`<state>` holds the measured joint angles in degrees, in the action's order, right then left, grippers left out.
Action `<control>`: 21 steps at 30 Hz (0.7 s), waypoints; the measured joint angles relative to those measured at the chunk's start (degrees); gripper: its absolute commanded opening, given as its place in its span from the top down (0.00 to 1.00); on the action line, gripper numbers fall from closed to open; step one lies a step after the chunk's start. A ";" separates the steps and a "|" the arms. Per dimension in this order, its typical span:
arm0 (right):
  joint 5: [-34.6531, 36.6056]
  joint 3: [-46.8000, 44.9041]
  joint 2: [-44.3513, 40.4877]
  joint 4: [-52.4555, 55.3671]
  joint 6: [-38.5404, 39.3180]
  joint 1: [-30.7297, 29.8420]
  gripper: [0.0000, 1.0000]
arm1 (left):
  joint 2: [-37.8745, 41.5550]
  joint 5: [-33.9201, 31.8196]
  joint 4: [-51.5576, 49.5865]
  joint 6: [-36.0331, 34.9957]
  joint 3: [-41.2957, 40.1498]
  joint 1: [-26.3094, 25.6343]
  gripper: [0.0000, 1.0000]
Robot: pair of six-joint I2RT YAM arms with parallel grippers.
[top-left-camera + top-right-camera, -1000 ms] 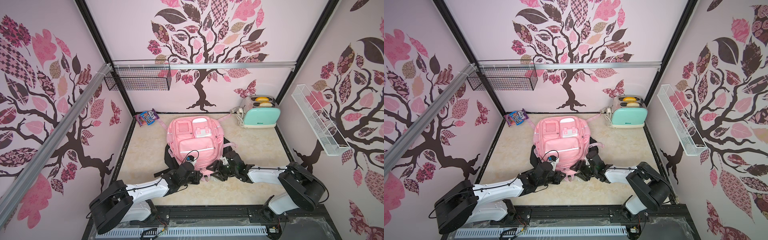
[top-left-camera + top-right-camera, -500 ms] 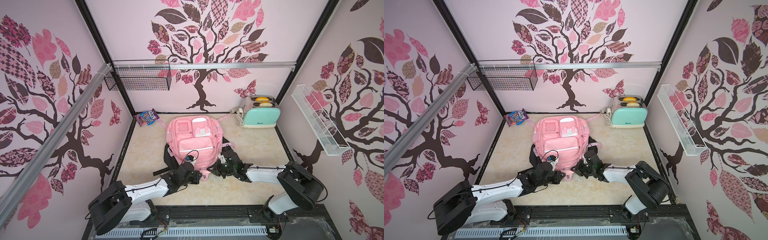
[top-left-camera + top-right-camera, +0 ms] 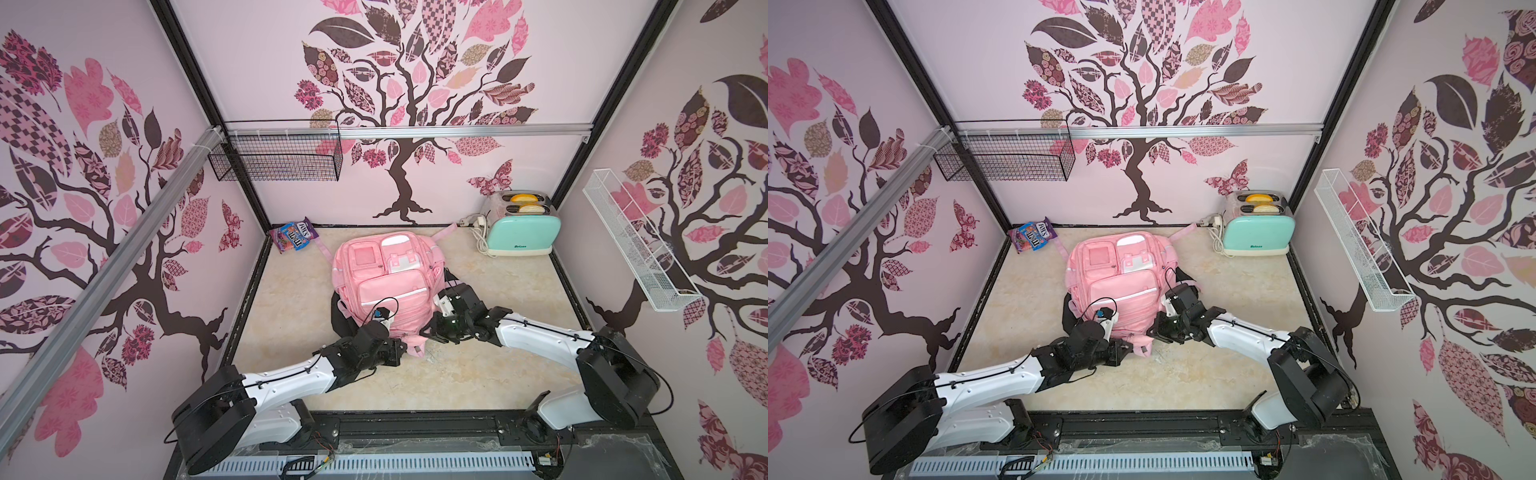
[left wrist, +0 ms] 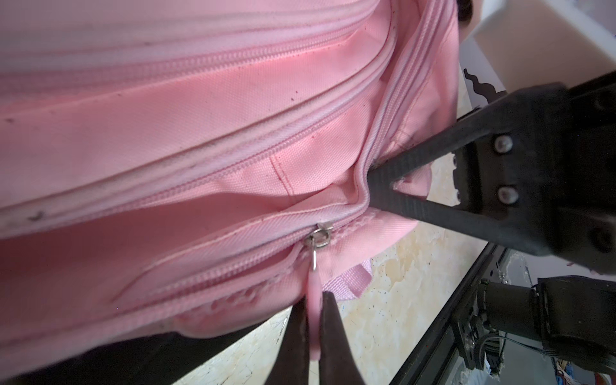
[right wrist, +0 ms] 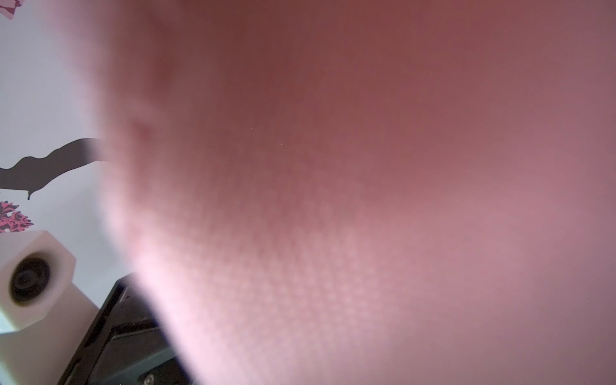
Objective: Zip up the backpack
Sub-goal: Zip the zipper on the backpack.
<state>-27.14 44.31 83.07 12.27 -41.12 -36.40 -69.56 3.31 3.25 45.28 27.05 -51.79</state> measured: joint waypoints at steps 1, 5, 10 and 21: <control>-0.55 0.00 0.00 0.42 0.72 0.55 1.00 | 0.07 -0.02 -0.26 0.00 0.00 0.15 1.00; -1.79 0.00 0.04 1.25 2.51 1.70 1.00 | 0.52 -0.04 -1.31 -0.04 -0.02 0.72 1.00; -2.56 0.11 1.11 1.07 2.60 1.84 0.96 | 0.57 -0.02 -2.08 -0.04 -0.09 0.98 1.00; -4.81 -8.26 -0.63 -10.93 -9.46 2.10 0.25 | 0.35 0.46 0.13 0.44 -2.36 1.73 1.00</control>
<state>-31.94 36.05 82.43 1.34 -50.59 -34.30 -69.21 3.77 3.38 45.71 24.69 -50.06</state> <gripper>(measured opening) 0.652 0.065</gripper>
